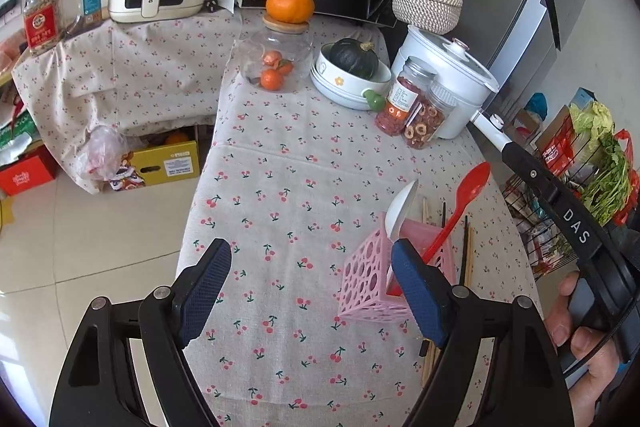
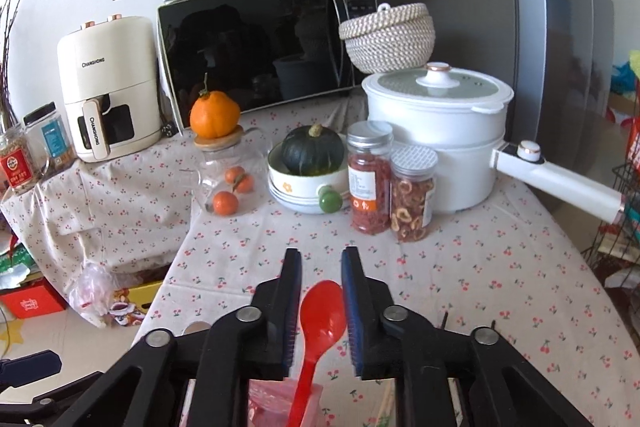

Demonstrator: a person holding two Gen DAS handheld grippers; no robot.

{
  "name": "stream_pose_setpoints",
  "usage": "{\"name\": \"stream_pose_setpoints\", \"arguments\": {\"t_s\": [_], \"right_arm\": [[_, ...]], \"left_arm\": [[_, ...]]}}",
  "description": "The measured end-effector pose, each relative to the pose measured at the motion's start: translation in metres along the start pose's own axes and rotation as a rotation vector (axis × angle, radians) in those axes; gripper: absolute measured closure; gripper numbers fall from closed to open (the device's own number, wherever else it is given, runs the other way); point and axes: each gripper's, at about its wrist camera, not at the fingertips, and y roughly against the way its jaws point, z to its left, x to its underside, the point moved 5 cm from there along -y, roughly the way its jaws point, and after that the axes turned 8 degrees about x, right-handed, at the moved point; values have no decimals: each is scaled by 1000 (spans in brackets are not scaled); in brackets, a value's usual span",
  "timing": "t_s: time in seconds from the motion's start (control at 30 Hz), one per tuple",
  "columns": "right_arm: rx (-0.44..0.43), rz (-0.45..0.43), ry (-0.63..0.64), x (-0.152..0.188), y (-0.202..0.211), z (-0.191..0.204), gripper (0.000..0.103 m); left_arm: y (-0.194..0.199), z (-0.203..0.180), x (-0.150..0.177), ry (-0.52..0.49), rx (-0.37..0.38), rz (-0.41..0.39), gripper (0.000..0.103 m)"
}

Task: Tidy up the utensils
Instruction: 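Lift both spoons and lower them handle-first into the pink basket, then open both tools to release the spoons in the basket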

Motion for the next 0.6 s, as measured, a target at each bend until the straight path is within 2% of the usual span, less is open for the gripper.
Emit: {"name": "stream_pose_setpoints", "arguments": {"t_s": [0.17,0.3,0.5,0.6], "right_arm": [[-24,31,-88,-1,22,-30,56],[-6,69,-126,2,35,-54,42],[46,134,-115,17,42,-81,28],[73,181,-94,30,38,-94,25]], "left_arm": [[5,-13,6,-22,26,19,18],[13,-29,11,-51,41,18,17],[20,-54,22,-92,58,19,14],[17,-67,29,-116,66,36,14]]}}
